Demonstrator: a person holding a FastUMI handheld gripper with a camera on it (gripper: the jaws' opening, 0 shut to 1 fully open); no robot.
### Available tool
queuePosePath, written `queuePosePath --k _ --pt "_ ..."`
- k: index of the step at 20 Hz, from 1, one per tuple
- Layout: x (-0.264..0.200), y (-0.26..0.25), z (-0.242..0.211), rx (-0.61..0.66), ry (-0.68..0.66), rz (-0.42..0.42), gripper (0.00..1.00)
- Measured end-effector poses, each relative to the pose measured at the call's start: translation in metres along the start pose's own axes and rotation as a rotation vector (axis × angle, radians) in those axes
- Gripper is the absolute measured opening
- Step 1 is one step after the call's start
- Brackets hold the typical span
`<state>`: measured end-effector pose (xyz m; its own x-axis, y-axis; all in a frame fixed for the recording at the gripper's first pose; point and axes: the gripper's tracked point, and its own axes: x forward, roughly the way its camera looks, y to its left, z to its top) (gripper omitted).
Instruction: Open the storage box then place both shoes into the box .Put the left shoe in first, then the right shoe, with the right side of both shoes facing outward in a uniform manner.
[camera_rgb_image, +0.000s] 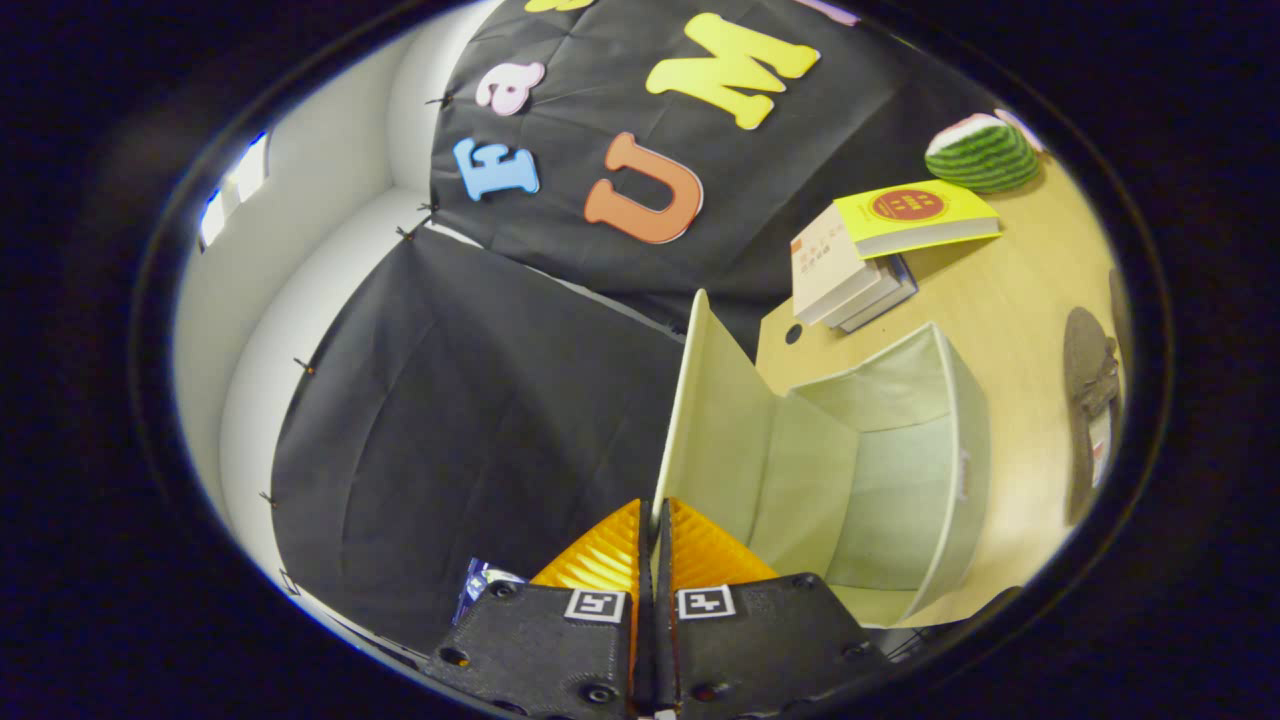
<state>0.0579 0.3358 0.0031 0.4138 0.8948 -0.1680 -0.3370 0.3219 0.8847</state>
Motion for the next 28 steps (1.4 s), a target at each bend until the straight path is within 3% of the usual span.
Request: queuePosePath --k 5,7,9,12,13,15,20,28 --pt "0.052 0.035 -0.017 -0.098 0.040 -0.012 0.06" --pt "0.067 0.040 -0.019 -0.150 0.046 -0.027 0.14" --pt "0.075 0.043 -0.025 -0.182 0.062 -0.037 0.34" --pt "0.070 0.042 -0.016 -0.258 0.026 -0.094 0.84" --pt "0.066 0.042 -0.011 -0.299 -0.003 -0.116 0.92" --pt "0.051 0.039 0.002 -0.384 -0.068 -0.160 0.98" --pt "-0.011 0.006 0.033 -0.554 -0.193 -0.330 0.99" --pt "-0.125 -0.085 0.066 -0.654 -0.243 -0.665 1.00"
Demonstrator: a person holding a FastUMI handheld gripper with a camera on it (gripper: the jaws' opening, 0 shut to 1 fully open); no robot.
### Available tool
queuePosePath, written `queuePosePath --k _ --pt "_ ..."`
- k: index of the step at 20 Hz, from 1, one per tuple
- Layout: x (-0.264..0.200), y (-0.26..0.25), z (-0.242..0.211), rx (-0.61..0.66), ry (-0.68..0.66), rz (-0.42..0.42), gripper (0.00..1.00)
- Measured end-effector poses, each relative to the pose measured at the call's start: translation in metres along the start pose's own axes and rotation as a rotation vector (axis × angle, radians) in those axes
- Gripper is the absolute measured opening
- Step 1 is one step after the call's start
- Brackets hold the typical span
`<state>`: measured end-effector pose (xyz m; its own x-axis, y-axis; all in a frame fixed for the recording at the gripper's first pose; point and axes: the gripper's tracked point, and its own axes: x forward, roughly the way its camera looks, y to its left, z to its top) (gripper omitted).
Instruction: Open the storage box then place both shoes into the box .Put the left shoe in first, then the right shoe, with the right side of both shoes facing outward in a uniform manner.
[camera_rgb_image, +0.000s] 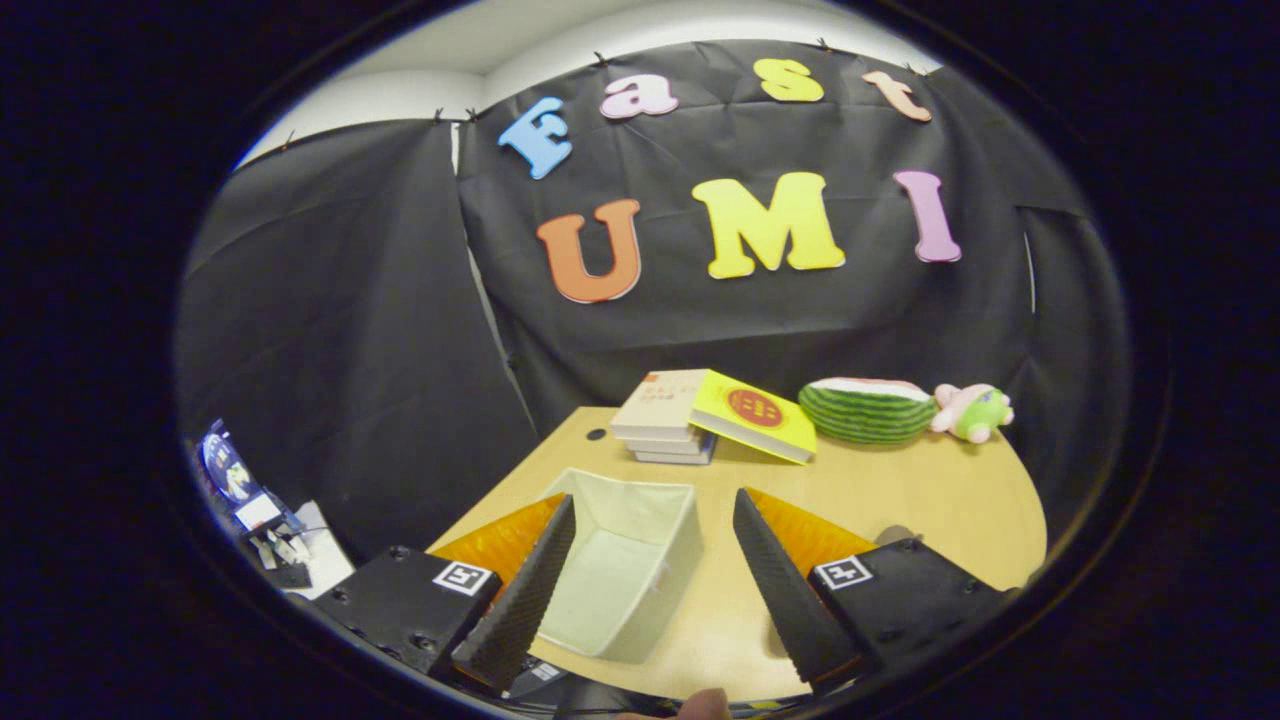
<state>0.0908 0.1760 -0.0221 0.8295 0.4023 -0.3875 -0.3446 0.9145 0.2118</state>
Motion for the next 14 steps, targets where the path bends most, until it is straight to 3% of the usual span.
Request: queuePosePath --k 9,14 --pt "-0.008 -0.095 -0.058 -0.005 0.193 -0.130 1.00" --pt "0.009 -0.121 -0.106 0.021 0.358 -0.139 1.00"
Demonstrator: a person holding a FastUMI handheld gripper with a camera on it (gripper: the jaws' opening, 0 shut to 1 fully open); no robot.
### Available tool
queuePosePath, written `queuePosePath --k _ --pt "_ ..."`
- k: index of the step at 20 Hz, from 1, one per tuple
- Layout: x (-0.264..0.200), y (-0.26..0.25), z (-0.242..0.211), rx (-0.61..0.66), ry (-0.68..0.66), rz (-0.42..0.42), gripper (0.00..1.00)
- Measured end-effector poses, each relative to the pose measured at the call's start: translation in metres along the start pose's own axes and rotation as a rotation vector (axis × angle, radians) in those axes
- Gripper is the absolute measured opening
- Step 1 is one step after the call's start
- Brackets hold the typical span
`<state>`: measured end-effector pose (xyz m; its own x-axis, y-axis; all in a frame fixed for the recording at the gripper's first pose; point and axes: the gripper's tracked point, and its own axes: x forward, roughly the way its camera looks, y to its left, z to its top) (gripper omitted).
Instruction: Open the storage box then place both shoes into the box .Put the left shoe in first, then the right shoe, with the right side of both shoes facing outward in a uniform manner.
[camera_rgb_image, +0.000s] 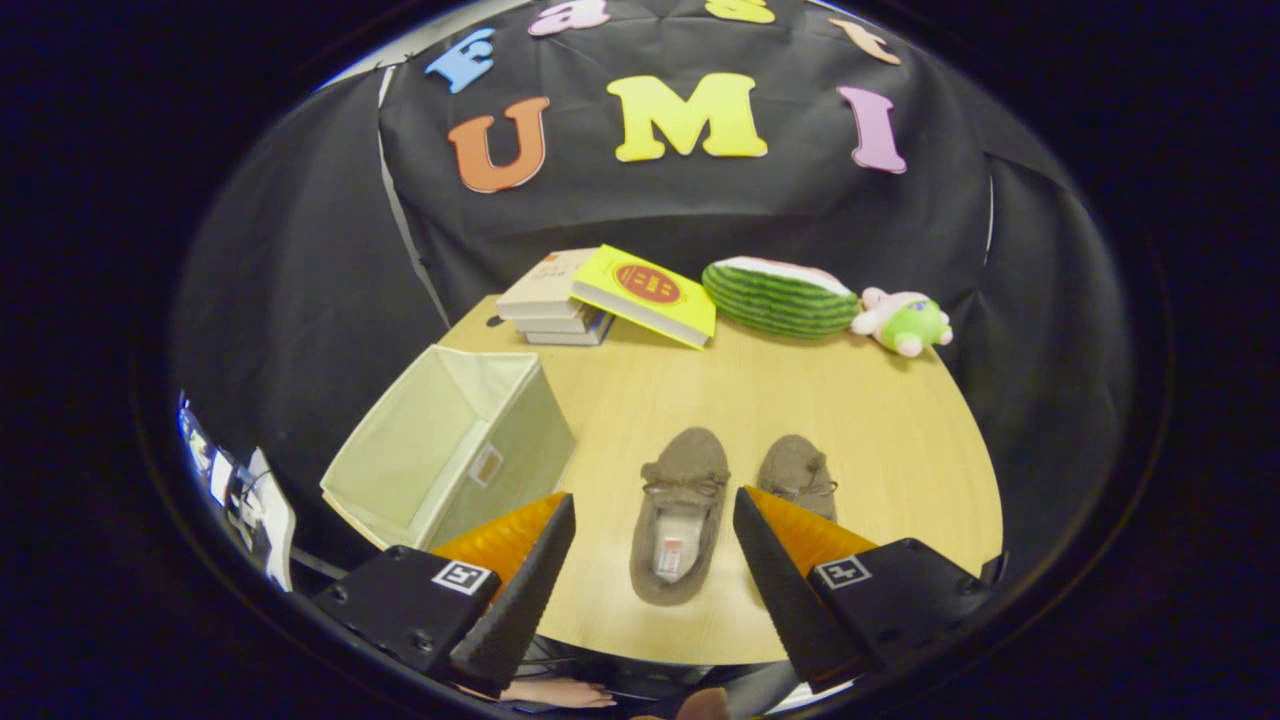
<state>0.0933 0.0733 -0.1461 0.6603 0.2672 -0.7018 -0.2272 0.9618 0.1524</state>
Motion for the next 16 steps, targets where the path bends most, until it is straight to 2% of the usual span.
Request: queuePosePath --k 8,13,16 --pt "0.062 -0.033 -0.037 0.086 0.232 -0.012 1.00" --pt "0.087 -0.034 -0.068 0.167 0.370 0.018 0.98" --pt "0.096 -0.046 -0.071 0.191 0.387 0.011 0.89"
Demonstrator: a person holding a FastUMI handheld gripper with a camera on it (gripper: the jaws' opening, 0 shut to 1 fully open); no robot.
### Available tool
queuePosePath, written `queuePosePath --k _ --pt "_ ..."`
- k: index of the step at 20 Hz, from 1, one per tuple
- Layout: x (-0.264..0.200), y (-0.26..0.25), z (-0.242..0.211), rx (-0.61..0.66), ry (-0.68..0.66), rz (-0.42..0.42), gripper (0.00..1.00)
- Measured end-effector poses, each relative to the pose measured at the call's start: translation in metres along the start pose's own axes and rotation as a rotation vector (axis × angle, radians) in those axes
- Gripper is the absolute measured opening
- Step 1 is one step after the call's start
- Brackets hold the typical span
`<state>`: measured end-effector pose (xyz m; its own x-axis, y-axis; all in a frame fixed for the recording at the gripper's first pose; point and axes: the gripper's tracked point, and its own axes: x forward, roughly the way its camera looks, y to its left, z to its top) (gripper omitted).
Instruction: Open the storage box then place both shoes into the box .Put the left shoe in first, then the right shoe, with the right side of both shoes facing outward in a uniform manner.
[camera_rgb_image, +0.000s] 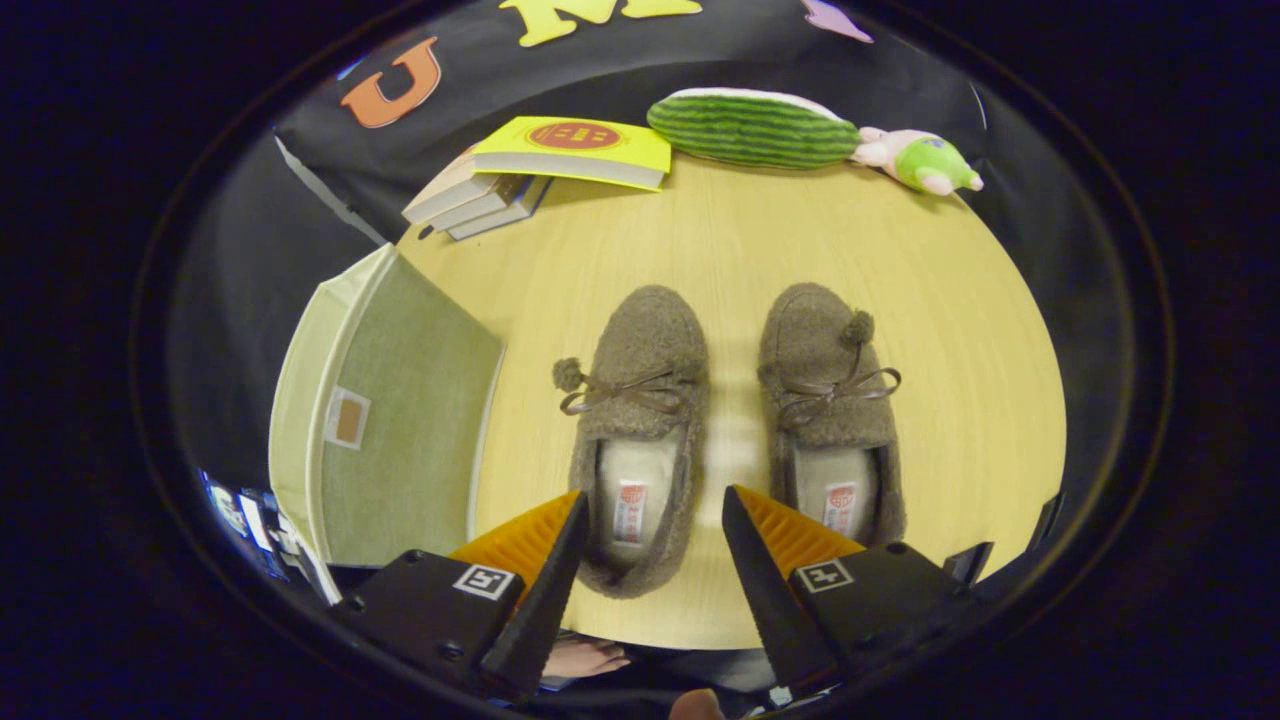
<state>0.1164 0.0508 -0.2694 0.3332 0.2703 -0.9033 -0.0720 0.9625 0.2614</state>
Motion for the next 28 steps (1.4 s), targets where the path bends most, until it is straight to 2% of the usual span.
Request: queuePosePath --k 9,10,13,16,23,28 --pt "0.034 -0.006 0.000 0.122 0.087 0.079 0.50" --pt "0.038 -0.006 -0.001 0.148 0.094 0.087 0.40" --pt "0.038 -0.010 -0.001 0.196 0.086 0.101 0.25" --pt "0.031 -0.005 -0.003 0.285 0.073 0.156 0.08" --pt "0.004 0.021 -0.001 0.415 0.006 0.245 0.06" --pt "-0.057 0.062 0.007 0.383 -0.074 0.283 0.06"
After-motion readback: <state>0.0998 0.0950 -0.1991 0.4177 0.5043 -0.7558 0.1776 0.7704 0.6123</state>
